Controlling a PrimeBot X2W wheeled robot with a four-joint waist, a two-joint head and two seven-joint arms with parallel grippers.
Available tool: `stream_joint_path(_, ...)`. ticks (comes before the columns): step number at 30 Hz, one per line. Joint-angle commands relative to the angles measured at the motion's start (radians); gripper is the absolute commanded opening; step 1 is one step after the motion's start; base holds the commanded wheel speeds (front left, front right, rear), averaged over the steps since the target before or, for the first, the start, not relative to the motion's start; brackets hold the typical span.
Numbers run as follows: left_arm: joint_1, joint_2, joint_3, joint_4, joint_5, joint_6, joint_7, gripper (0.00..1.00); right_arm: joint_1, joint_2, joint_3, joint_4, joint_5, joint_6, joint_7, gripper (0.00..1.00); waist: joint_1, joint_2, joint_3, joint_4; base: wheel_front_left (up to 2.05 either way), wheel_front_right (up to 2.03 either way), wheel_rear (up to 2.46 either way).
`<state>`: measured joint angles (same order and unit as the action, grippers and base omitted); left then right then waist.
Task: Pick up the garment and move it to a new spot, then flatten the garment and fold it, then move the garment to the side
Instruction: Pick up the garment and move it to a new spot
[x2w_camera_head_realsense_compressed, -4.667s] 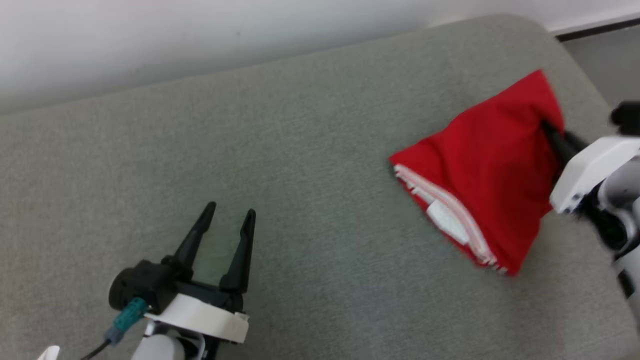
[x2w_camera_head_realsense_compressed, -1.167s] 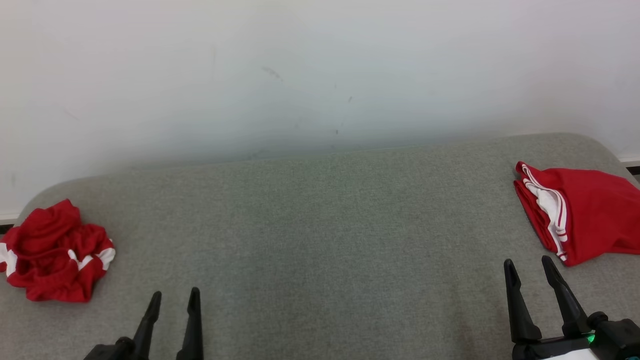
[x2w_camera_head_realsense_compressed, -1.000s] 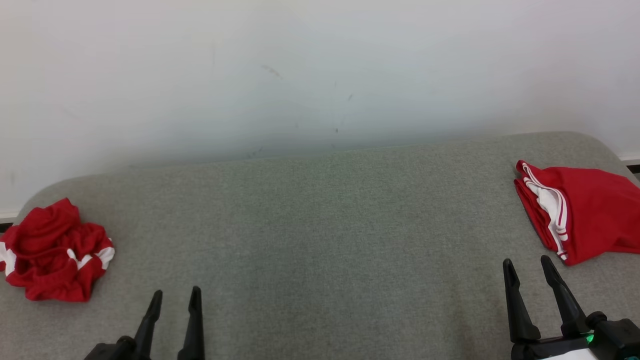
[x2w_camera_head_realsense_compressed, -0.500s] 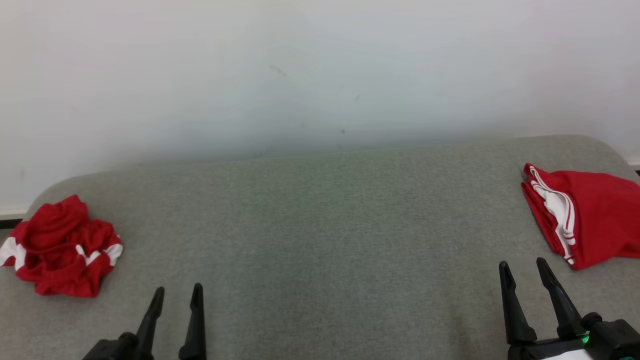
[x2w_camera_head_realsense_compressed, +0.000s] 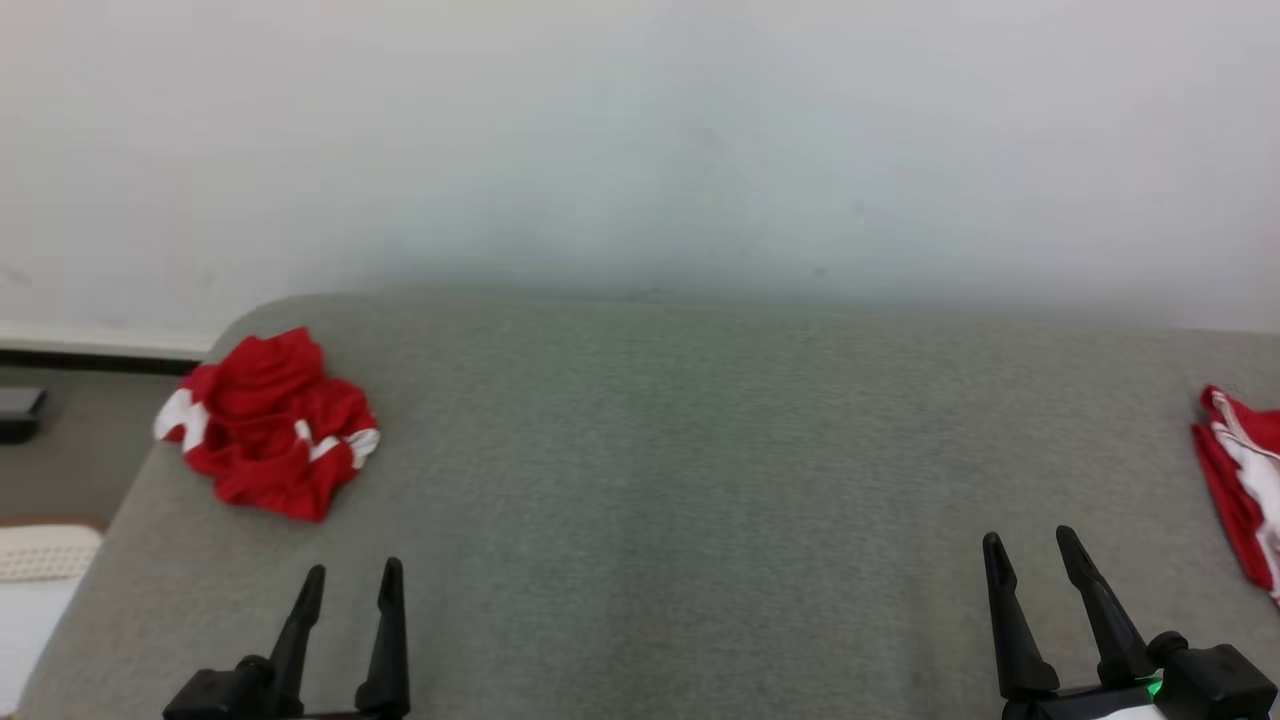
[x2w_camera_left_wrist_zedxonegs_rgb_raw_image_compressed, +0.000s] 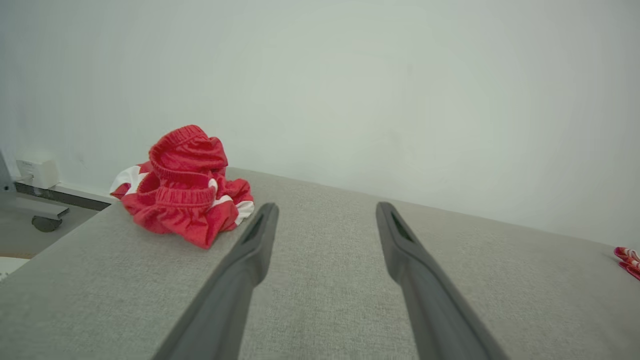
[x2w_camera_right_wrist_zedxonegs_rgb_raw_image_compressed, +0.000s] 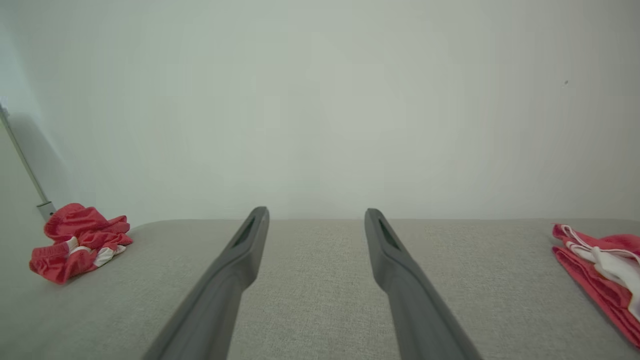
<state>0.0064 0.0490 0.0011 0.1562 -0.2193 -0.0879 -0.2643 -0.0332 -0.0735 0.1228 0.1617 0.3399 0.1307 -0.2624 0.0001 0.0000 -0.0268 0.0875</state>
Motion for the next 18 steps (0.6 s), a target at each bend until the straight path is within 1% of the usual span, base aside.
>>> stream_joint_path(1,-0.005,0.003,0.007,0.004,0.007,-0.003,0.000,1.00,0.011,-0.001,0.002,0.003,0.003,0.000,-0.003,1.00,-0.0001,0.0000,0.001,0.057,0.00,0.00,0.00)
stream_joint_path(3,-0.005,0.003,0.003,0.003,0.009,-0.002,0.001,1.00,0.011,0.001,0.002,0.005,0.005,0.000,-0.003,1.00,-0.0001,0.0000,0.000,0.091,0.00,0.00,0.00)
stream_joint_path(4,-0.005,0.003,0.003,0.003,0.009,-0.002,0.001,1.00,0.011,0.001,0.002,0.005,0.005,0.000,-0.003,1.00,-0.0001,0.0000,0.000,0.091,0.00,0.00,0.00)
stream_joint_path(11,-0.007,0.004,0.019,0.012,0.021,-0.009,0.000,1.00,0.003,0.008,0.019,0.014,0.008,0.000,-0.003,1.00,-0.0001,0.0000,-0.001,0.187,0.00,0.00,0.00)
stream_joint_path(14,-0.008,0.003,0.026,0.014,0.024,-0.013,0.001,1.00,0.000,0.010,0.025,0.015,0.010,0.000,-0.003,1.00,-0.0001,0.0000,-0.003,0.212,0.00,0.00,0.00)
stream_joint_path(18,-0.010,0.003,0.033,0.016,0.027,-0.015,0.001,1.00,-0.002,0.014,0.028,0.017,0.012,0.000,-0.003,1.00,-0.0001,0.0000,-0.005,0.225,0.00,0.00,0.00)
